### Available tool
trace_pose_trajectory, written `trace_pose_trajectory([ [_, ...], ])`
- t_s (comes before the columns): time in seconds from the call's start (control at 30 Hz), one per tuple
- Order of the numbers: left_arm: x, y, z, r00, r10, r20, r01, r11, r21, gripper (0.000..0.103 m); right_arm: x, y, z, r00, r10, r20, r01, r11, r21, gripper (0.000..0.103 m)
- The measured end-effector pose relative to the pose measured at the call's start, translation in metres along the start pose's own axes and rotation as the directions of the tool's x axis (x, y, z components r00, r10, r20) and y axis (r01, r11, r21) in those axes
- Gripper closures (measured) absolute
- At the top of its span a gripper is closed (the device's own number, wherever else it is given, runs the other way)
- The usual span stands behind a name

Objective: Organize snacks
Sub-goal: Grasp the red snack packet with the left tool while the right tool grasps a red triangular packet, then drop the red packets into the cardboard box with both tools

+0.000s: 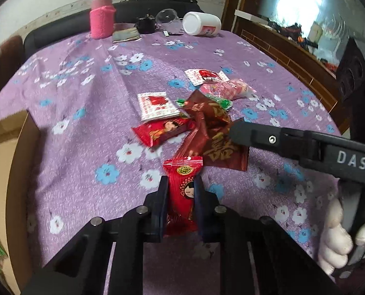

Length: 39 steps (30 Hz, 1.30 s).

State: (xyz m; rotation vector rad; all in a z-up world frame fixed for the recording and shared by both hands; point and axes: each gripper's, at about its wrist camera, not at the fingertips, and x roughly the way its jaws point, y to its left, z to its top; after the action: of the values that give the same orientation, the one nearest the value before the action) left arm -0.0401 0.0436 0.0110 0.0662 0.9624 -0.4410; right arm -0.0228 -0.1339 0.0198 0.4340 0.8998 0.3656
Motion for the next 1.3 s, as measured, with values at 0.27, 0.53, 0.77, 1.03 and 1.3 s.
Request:
trace_pose_trajectory([
  [0.27, -0.030, 0.021, -0.019, 0.998, -0.038, 0.045, 0.041, 0.996, -0.084, 0.085, 0.018, 0.023, -0.002, 0.999, 0.013, -0.030, -0.016, 0.995, -0.100, 0.065],
  [0.53, -0.064, 0.041, -0.046, 0.996, -0.046, 0.077, 0.057, 0.988, -0.145, 0.085, 0.014, 0.037, -0.032, 0.984, 0.081, -0.160, -0.098, 0.990, -0.104, 0.086],
  [0.77, -0.092, 0.059, -0.064, 0.991, -0.059, 0.124, 0.084, 0.976, -0.202, 0.085, -0.012, 0.044, -0.036, 0.996, -0.079, -0.041, 0.066, 0.967, -0.244, 0.024],
  [1.03, -0.114, 0.075, -0.075, 0.986, -0.042, 0.164, 0.083, 0.964, -0.251, 0.085, 0.033, 0.081, -0.032, 0.986, -0.146, -0.078, 0.100, 0.899, -0.426, 0.030],
  [1.3, -0.151, 0.111, -0.086, 0.973, 0.025, 0.228, 0.049, 0.948, -0.314, 0.085, 0.031, 0.089, -0.039, 0.988, -0.123, -0.091, 0.077, 0.913, -0.401, 0.068],
])
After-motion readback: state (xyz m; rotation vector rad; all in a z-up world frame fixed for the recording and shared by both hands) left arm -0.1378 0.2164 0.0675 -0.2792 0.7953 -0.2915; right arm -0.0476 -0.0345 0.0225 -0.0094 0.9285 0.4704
